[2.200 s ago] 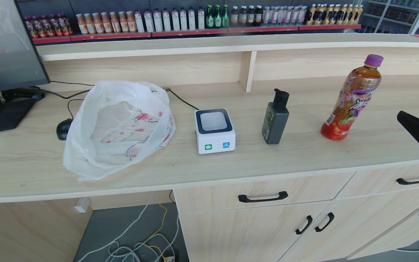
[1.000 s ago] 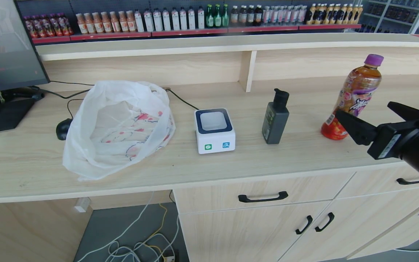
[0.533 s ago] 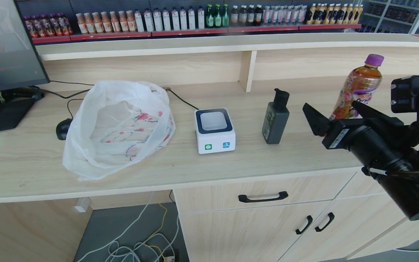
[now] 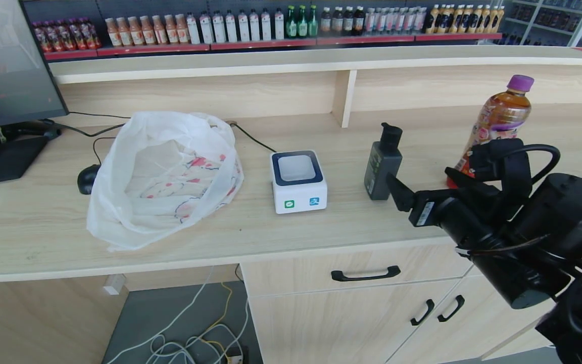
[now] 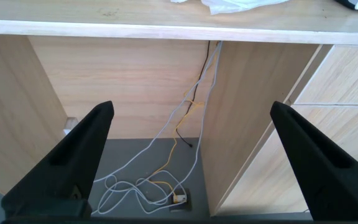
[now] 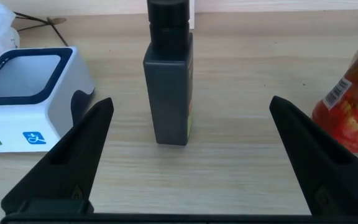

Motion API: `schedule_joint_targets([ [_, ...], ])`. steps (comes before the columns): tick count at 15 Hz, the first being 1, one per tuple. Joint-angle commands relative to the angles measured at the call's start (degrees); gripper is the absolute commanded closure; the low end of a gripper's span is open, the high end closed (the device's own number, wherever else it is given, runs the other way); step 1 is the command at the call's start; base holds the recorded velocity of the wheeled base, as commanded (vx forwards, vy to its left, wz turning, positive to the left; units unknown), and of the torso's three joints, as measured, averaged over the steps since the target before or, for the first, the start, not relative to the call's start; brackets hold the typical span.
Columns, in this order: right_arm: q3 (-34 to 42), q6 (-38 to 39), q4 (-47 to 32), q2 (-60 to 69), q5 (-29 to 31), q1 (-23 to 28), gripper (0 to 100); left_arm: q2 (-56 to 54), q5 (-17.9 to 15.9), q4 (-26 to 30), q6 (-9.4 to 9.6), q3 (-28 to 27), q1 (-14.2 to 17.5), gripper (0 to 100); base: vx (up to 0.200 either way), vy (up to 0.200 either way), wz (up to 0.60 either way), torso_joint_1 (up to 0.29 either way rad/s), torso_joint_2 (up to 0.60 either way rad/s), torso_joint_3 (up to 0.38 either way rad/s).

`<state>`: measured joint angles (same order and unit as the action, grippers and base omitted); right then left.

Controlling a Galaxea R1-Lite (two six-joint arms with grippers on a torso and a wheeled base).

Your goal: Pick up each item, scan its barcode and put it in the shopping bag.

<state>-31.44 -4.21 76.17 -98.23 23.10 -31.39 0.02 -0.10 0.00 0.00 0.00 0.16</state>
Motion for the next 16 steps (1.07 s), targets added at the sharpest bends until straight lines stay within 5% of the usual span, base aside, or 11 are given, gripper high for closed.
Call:
schedule_joint_targets([
  [1, -0.9, 1.2, 0.0, -2.3, -0.1, -0.1, 0, 0.0, 0.0, 0.0, 0.0, 0.0, 0.0, 0, 0.0, 0.0, 0.0, 0.0, 0.0, 0.0],
  [8, -13.7, 1.2, 0.0, -11.2, -0.3, 0.2, 0, 0.0, 0.0, 0.0, 0.0, 0.0, 0.0, 0, 0.0, 0.0, 0.0, 0.0, 0.0, 0.0],
  [16, -14.5, 0.3, 3.1, -14.3, -1.6, 0.5, 0, 0.0, 0.0, 0.0, 0.0, 0.0, 0.0, 0, 0.0, 0.0, 0.0, 0.0, 0.0, 0.0],
])
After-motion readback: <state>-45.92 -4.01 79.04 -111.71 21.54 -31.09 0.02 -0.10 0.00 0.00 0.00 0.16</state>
